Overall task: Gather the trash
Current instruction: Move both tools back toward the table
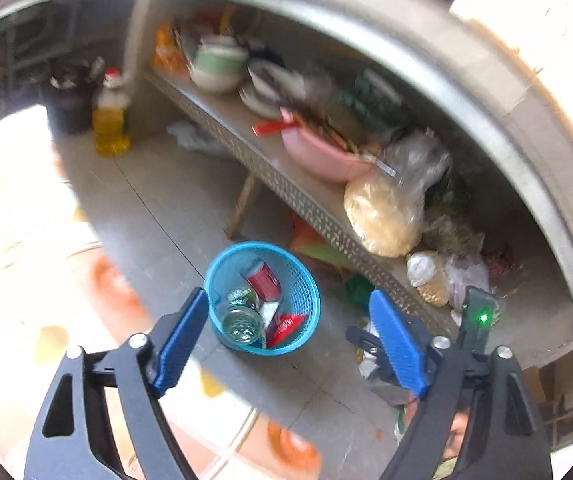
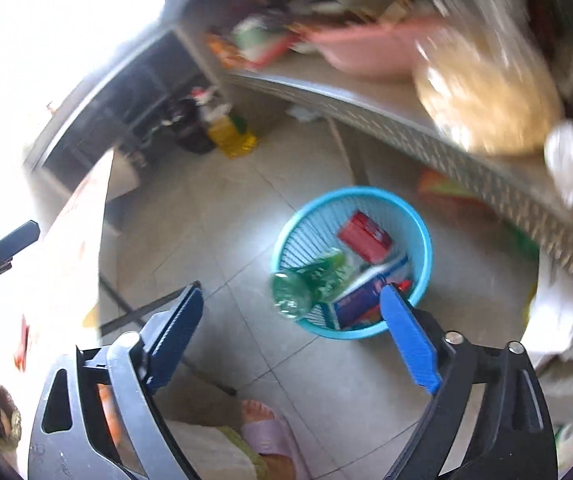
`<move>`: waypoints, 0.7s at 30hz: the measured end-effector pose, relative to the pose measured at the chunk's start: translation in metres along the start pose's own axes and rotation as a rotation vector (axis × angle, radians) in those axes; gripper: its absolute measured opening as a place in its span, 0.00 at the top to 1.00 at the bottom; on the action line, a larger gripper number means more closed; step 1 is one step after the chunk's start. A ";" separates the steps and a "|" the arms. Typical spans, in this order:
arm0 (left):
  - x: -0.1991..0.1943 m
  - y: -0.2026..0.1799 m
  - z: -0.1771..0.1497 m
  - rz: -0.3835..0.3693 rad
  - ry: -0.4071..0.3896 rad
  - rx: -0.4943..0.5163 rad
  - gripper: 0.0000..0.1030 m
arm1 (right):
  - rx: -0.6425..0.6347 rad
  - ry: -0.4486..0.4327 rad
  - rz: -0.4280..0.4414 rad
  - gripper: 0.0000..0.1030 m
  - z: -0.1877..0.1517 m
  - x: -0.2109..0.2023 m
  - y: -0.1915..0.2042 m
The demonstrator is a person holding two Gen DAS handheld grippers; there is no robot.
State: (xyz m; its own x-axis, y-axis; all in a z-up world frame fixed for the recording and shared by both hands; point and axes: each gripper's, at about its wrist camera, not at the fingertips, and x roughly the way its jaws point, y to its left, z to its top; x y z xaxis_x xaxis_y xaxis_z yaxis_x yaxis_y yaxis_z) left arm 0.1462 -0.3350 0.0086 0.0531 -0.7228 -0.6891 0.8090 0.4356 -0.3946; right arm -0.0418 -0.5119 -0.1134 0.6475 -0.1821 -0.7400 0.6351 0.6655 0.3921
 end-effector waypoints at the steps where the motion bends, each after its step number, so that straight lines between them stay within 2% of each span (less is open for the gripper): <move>1: -0.013 0.001 -0.006 0.006 -0.027 -0.005 0.15 | -0.024 -0.012 0.007 0.12 0.001 -0.007 0.008; 4: -0.057 0.013 -0.031 0.024 -0.118 -0.021 0.07 | -0.087 -0.047 0.044 0.11 0.007 -0.028 0.032; 10: -0.134 0.048 -0.086 0.097 -0.230 -0.109 0.06 | -0.223 -0.111 0.170 0.08 0.014 -0.056 0.090; 14: -0.173 0.075 -0.128 0.199 -0.276 -0.196 0.06 | -0.297 -0.076 0.244 0.08 0.007 -0.053 0.130; 18: -0.202 0.100 -0.159 0.261 -0.320 -0.291 0.06 | -0.362 -0.022 0.271 0.08 -0.002 -0.043 0.170; 21: -0.220 0.114 -0.175 0.285 -0.359 -0.312 0.06 | -0.407 0.014 0.288 0.08 -0.011 -0.038 0.197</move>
State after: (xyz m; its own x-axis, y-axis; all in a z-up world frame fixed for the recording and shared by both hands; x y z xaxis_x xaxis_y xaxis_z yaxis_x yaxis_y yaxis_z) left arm 0.1239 -0.0322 0.0087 0.4847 -0.6670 -0.5659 0.5248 0.7393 -0.4219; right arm 0.0541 -0.3657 -0.0137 0.7650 0.0583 -0.6414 0.2137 0.9165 0.3381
